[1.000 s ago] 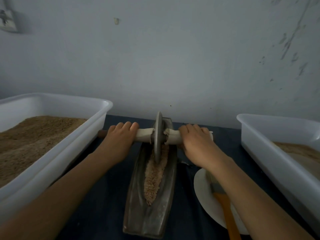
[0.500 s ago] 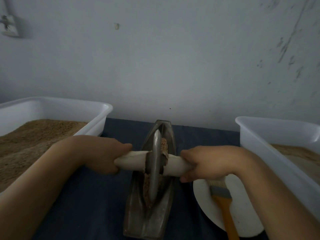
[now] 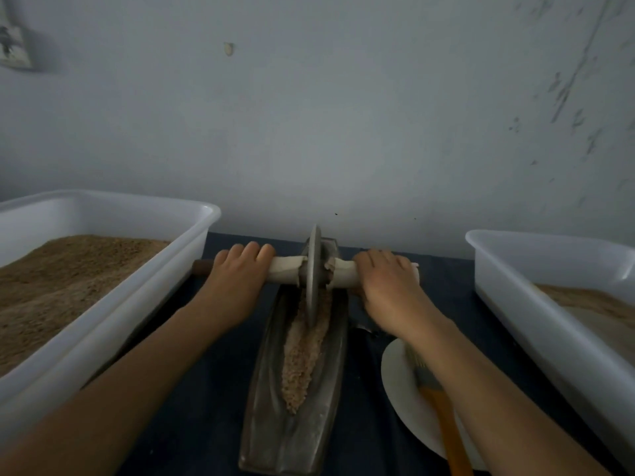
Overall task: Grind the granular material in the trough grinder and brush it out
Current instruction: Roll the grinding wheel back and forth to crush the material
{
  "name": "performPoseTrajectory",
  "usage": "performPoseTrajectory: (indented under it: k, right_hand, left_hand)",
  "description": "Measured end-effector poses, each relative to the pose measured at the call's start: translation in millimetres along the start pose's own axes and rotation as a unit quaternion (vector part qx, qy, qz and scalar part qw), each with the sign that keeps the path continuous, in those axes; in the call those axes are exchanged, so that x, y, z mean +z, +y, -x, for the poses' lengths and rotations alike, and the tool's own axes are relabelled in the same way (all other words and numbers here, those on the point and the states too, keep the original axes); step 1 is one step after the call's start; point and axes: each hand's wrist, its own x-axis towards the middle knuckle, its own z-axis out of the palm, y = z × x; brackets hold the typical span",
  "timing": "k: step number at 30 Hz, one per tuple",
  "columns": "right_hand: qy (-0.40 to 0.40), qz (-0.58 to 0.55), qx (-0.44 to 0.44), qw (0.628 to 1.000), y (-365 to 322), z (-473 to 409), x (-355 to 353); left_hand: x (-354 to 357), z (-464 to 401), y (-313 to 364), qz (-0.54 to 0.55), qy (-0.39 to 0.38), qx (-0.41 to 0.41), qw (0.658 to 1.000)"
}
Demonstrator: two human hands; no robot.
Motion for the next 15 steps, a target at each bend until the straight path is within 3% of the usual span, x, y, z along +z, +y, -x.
performPoseTrajectory:
  k: [3, 5, 8, 11, 15]
  right_hand:
    - [0.017, -0.005, -0.007, 1.0, 0, -1, 3]
    - [-0.016, 0.001, -0.013, 1.0, 0, 1, -2]
    - [-0.143, -0.049, -0.019, 0.988, -2, 7, -24]
    - [-0.276, -0.122, -0.032, 0.953, -6, 15, -49]
    - [-0.34, -0.122, -0.065, 0.93, -9, 23, -69]
  left_hand:
    - [2, 2, -2, 0.009, 0.005, 0.0, 1.0]
    - [-5, 4, -3, 0.005, -0.026, 0.01, 1.0]
    - [-26, 4, -2, 0.001, -0.13, 0.034, 0.991]
    - [-51, 11, -1, 0.028, -0.257, 0.055, 0.964]
    - [-79, 22, -2, 0.052, -0.374, 0.08, 0.922]
